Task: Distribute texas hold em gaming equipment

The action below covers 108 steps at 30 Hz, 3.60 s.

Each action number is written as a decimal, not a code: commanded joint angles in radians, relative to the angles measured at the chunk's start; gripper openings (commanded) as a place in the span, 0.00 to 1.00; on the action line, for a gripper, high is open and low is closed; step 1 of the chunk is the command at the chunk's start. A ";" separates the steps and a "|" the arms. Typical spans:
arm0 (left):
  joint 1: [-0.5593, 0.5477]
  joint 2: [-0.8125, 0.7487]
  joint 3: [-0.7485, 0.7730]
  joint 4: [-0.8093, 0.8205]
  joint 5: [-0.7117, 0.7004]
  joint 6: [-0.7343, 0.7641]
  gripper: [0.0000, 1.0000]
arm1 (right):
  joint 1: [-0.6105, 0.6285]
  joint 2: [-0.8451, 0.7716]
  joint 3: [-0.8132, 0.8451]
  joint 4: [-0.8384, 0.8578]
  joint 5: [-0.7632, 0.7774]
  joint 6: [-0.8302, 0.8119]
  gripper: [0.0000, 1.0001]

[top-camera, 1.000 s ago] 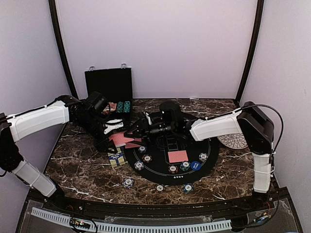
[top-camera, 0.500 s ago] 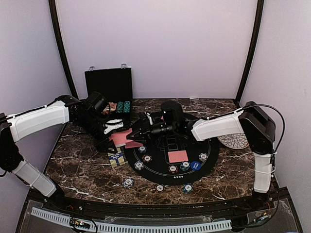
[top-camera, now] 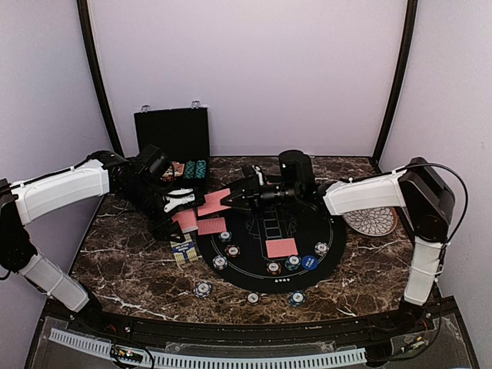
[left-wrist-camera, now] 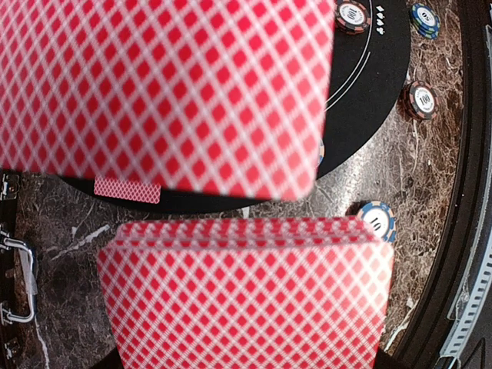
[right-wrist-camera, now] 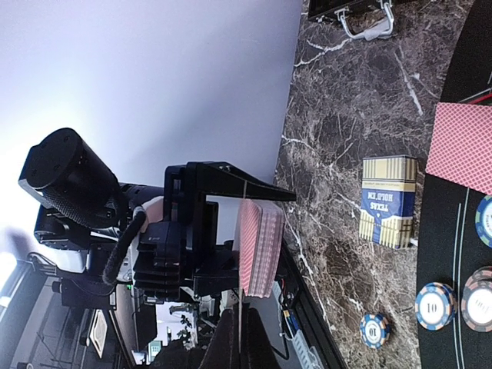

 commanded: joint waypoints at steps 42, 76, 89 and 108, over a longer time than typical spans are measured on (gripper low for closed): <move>0.000 -0.056 0.002 -0.017 0.003 0.017 0.00 | -0.039 0.460 0.543 -0.526 0.129 -0.274 0.18; 0.000 -0.046 0.010 -0.022 0.013 0.013 0.00 | -0.054 0.450 0.582 -0.803 0.267 -0.486 0.59; 0.000 -0.045 0.010 -0.016 0.012 0.014 0.00 | -0.030 0.525 0.705 -0.872 0.276 -0.514 0.59; 0.000 -0.049 0.010 -0.022 0.015 0.013 0.00 | -0.002 0.542 0.793 -0.949 0.306 -0.543 0.62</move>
